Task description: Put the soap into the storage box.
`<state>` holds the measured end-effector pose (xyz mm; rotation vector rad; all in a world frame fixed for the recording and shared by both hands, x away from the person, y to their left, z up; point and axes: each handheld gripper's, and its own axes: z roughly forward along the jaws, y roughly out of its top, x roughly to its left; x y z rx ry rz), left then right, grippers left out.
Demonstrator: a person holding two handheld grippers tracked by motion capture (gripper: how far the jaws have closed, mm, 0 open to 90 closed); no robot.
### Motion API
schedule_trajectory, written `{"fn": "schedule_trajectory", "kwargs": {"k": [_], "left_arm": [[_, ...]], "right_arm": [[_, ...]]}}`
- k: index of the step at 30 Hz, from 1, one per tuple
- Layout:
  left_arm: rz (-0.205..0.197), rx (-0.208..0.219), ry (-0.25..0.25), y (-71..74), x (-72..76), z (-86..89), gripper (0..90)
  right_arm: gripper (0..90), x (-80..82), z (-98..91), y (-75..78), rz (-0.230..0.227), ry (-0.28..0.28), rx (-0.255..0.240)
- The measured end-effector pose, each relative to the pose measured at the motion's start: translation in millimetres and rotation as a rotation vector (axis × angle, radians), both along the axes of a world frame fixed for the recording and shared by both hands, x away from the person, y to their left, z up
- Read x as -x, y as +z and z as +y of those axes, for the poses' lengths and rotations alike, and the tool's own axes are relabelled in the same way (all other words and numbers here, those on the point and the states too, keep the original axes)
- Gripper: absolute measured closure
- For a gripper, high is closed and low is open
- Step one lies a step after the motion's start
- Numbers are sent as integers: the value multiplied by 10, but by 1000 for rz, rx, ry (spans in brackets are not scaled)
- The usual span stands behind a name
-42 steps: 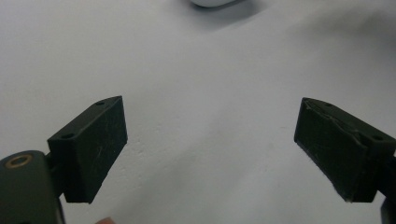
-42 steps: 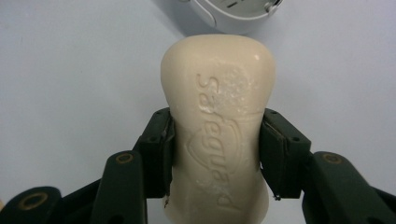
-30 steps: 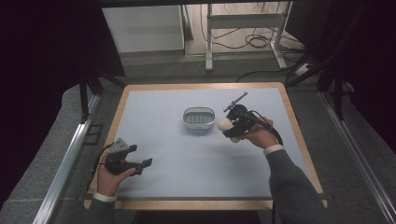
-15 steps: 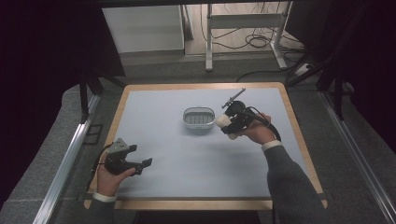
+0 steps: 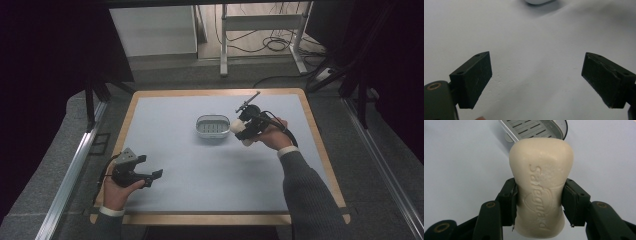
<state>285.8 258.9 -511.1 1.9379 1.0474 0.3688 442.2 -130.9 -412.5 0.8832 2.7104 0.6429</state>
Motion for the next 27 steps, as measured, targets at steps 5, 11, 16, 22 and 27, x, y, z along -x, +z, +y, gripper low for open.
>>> {"fn": "schedule_trajectory", "kwargs": {"k": [5, 11, 16, 22, 27], "left_arm": [[1, -1, 0, -1, 0, -2, 100], [-1, -2, 1, 1, 0, 3, 100], [-1, -3, 0, 4, 1, 9, 100], [-1, -2, 0, 3, -1, 9, 100], [-1, -2, 0, 2, 0, 8, 100]], "right_arm": [[497, -34, 12, -18, 1, 0, -5], [497, -78, 22, -30, 1, -5, 3], [497, -130, 36, -3, -20, 4, 14], [497, -177, 77, 34, -29, 16, 28], [497, -206, 121, 52, -34, 23, 34]]}}
